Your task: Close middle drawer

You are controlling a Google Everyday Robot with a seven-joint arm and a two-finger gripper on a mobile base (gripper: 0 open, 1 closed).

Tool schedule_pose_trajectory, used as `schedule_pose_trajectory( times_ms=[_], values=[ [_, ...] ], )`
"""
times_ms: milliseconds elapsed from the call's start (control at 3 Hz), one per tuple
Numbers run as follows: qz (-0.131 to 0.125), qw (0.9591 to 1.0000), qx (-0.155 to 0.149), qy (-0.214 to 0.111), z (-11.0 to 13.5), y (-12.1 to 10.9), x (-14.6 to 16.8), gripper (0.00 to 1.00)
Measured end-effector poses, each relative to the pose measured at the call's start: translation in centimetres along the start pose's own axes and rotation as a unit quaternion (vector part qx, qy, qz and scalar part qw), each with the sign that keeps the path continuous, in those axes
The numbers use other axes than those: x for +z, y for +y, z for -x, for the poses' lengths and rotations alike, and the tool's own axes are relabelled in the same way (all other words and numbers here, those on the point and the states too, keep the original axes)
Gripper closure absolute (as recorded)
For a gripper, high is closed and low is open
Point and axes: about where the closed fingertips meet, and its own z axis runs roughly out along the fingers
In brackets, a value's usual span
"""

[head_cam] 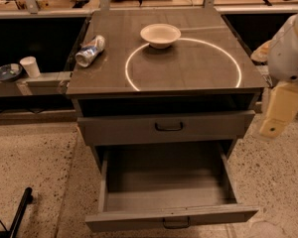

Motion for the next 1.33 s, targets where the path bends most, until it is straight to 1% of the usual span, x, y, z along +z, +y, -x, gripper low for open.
schedule_pose_trajectory(
  times_ms=[333,667,1000,1333],
  values=[
    [0.026,0.9996,-0.002,0.009,-0.5,1.4,8.3,0.0],
    [0.066,0.9977,-0.006,0.015,-0.8,4.1,17.6,0.0],
    [0.078,0.9968,-0.007,0.019,-1.3,5.5,19.4,0.0],
    [0.082,0.9963,-0.015,0.022,-1.3,5.5,19.8,0.0]
  ],
)
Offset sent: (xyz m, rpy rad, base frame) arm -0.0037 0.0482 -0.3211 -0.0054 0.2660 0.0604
